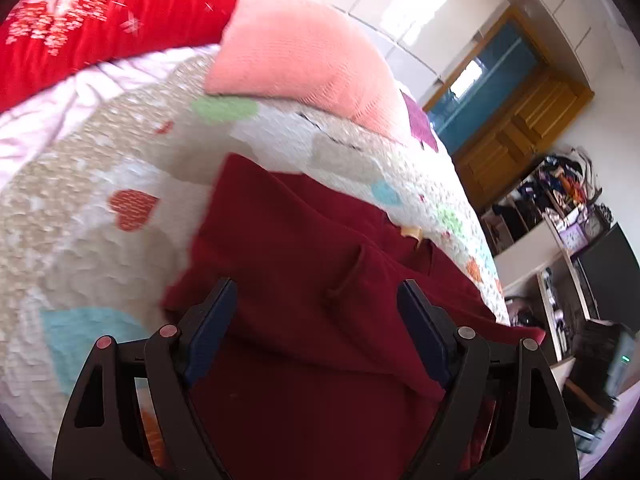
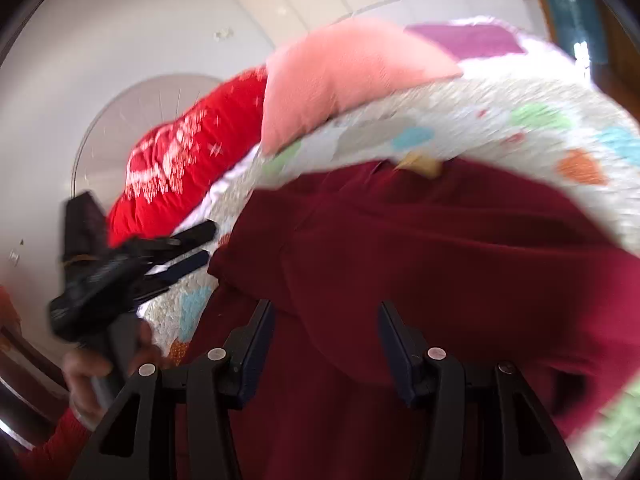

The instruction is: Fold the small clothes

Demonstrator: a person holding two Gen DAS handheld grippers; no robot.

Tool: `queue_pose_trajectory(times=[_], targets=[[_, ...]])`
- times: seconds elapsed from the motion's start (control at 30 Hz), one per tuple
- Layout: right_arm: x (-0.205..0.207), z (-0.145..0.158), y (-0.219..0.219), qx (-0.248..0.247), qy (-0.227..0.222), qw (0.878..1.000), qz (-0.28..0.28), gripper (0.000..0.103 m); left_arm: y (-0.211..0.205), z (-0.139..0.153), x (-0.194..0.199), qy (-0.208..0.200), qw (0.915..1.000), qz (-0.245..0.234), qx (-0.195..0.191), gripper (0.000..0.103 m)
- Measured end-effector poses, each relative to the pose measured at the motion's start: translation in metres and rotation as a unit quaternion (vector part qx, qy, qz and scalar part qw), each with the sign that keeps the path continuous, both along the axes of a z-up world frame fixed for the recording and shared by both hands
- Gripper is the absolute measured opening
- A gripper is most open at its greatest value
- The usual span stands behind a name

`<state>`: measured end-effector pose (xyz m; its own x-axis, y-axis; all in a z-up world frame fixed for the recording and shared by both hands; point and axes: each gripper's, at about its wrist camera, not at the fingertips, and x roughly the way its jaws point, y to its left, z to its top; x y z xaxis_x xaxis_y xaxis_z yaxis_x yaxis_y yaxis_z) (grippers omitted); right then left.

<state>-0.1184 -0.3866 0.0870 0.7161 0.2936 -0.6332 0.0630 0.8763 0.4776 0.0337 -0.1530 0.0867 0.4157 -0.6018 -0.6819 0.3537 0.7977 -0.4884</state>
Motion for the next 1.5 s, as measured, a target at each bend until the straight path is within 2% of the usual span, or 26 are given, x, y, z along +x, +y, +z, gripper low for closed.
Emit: queue_pose_trajectory(times=[0.1,0.2,0.23,0.27,0.33,0.37,0.4,0.43,0.5,0.63,0.73,0.8,0.9,1.03,1.07,1.13,1.17,1.2,1.23,1.3,1.37,1.5], targets=[[-0.035,0.011,-0.028,-0.021,-0.005,0.999,-0.04,0.054,-0.024,-0.006,0.003,0.0,0.9995,-0.023,0.023,0.082],[-0.065,0.016,-0.052,-0.004,-0.007,0.997,-0.077,0.054,-0.054,-0.022,0.008,0.01,0.9965,-0.044,0.07,0.082],[-0.079,0.016,-0.062,-0.003,-0.005,0.995,-0.1,0.054,-0.064,-0.027,0.008,0.009,0.9953,-0.052,0.081,0.076],[-0.088,0.017,-0.069,-0.004,-0.006,0.994,-0.112,0.054,-0.071,-0.029,0.006,0.005,0.9943,-0.06,0.088,0.067],[-0.11,0.017,-0.085,-0.007,-0.009,0.99,-0.142,0.058,-0.089,-0.029,0.002,-0.008,0.9887,-0.08,0.127,0.014],[-0.117,0.018,-0.091,-0.006,-0.009,0.988,-0.155,0.059,-0.094,-0.028,0.002,-0.004,0.9874,-0.093,0.128,0.01],[-0.123,0.018,-0.097,-0.005,-0.007,0.986,-0.166,0.06,-0.098,-0.022,0.002,0.0,0.9875,-0.107,0.116,0.01],[-0.126,0.016,-0.102,-0.004,-0.003,0.985,-0.175,0.06,-0.099,-0.01,0.001,-0.013,0.9877,-0.108,0.112,0.01],[-0.13,0.014,-0.11,-0.005,0.007,0.983,-0.184,0.06,-0.094,0.027,-0.001,-0.062,0.9875,-0.1,0.105,0.01],[-0.121,0.011,-0.103,-0.008,0.016,0.984,-0.179,0.06,-0.057,0.089,0.01,-0.118,0.9888,-0.041,0.081,0.01],[-0.111,0.01,-0.082,-0.015,0.006,0.989,-0.144,0.06,-0.03,0.108,0.021,-0.13,0.9876,-0.009,0.088,0.01],[-0.1,0.006,-0.064,-0.027,0.006,0.993,-0.118,0.06,-0.019,0.101,0.026,-0.118,0.9884,0.0,0.096,0.01],[-0.081,-0.004,-0.036,-0.048,0.01,0.995,-0.081,0.06,-0.012,0.073,0.029,-0.089,0.9894,0.005,0.115,0.01],[-0.07,-0.014,-0.02,-0.102,0.021,0.992,-0.073,0.059,-0.008,0.038,0.025,-0.066,0.9885,0.009,0.136,0.01],[-0.069,-0.015,-0.02,-0.117,0.025,0.99,-0.074,0.057,-0.008,0.031,0.023,-0.065,0.9876,0.012,0.142,0.01],[-0.065,-0.023,-0.023,-0.16,0.051,0.982,-0.084,0.039,-0.007,0.016,0.02,-0.057,0.9864,0.017,0.153,0.01],[-0.065,-0.027,-0.026,-0.164,0.063,0.98,-0.088,0.036,-0.005,0.011,0.02,-0.05,0.9866,0.02,0.154,0.01],[-0.067,-0.028,-0.029,-0.157,0.063,0.982,-0.089,0.028,-0.003,0.007,0.022,-0.043,0.9871,0.022,0.153,0.01],[-0.071,-0.027,-0.033,-0.151,0.054,0.982,-0.095,0.013,0.001,0.003,0.022,-0.036,0.9879,0.027,0.149,0.01],[-0.081,-0.019,-0.041,-0.157,0.04,0.98,-0.112,0.013,0.006,-0.001,0.022,-0.028,0.9892,0.03,0.141,0.01],[-0.094,-0.009,-0.054,-0.141,0.025,0.98,-0.135,0.013,0.007,-0.003,0.02,-0.022,0.9904,0.025,0.134,0.01],[-0.097,-0.029,-0.068,-0.139,0.077,0.976,-0.151,0.012,-0.002,-0.016,0.011,-0.019,0.9894,0.008,0.144,0.01]])
